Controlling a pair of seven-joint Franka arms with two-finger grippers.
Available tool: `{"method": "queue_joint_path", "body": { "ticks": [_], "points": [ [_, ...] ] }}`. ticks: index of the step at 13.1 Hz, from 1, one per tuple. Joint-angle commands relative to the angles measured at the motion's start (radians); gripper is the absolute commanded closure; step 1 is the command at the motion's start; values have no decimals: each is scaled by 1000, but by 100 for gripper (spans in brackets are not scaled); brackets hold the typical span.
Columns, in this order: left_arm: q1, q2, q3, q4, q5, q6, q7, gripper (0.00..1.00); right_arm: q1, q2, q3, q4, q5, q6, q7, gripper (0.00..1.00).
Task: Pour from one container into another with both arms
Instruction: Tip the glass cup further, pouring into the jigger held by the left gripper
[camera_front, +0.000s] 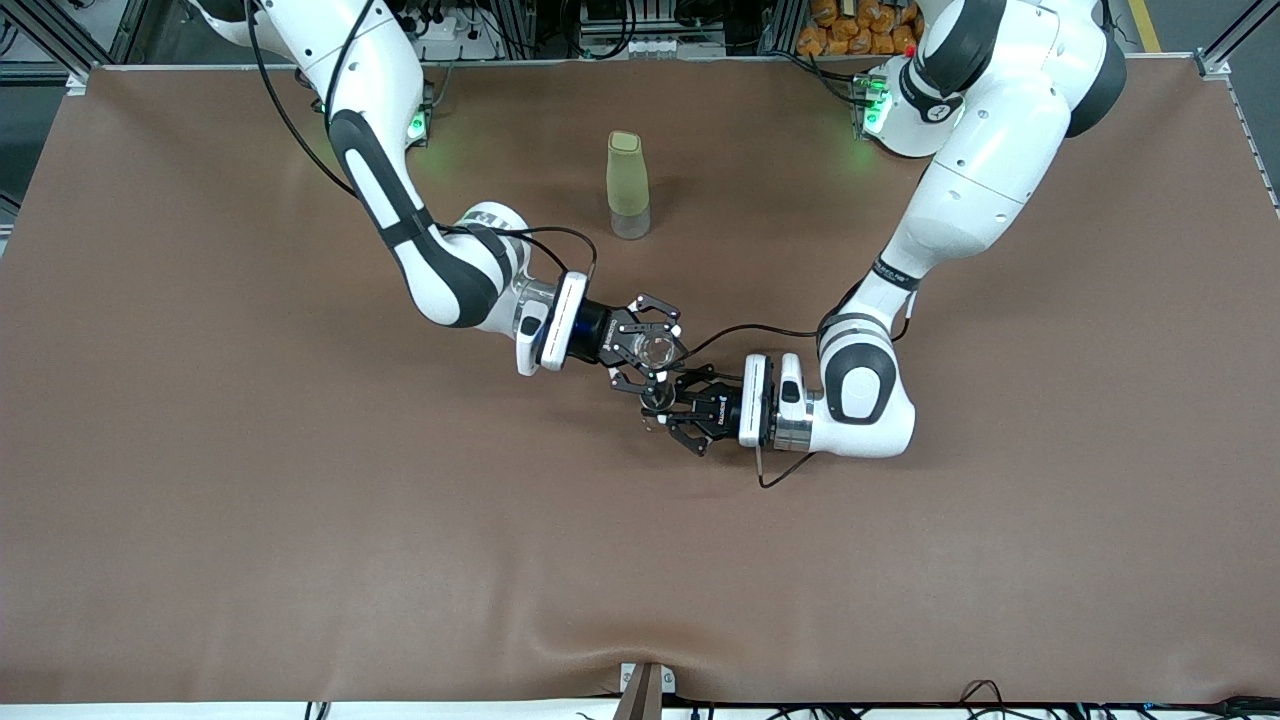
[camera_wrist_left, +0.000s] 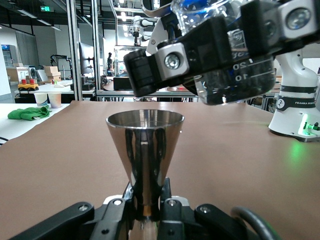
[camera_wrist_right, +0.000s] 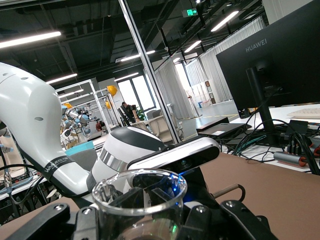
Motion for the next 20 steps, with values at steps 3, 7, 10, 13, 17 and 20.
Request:
{"method": "queue_joint_path", "body": {
  "ticks": [3,7,10,13,17,20],
  "points": [
    [8,-23,-17,-28,-36,0,29,100,2,-5,9,42,21,31,39,100],
    [8,-23,-17,-28,-37,0,29,100,3,-8,12,50,23,48,69,100],
    [8,-23,-17,-28,-37,-1,29,100,6,-28,16,43,23,72,149,100],
    [8,-23,-17,-30,-37,-1,29,100,5,-74,41,41,21,172,235,100],
    [10,-23,-21,-30,-37,-1,29,100,-2,-107,61,10,23,211,322,100],
    [26,-23,-36,-39,-36,-3,29,100,-2,-105,61,4,23,211,346,100]
  ]
}}
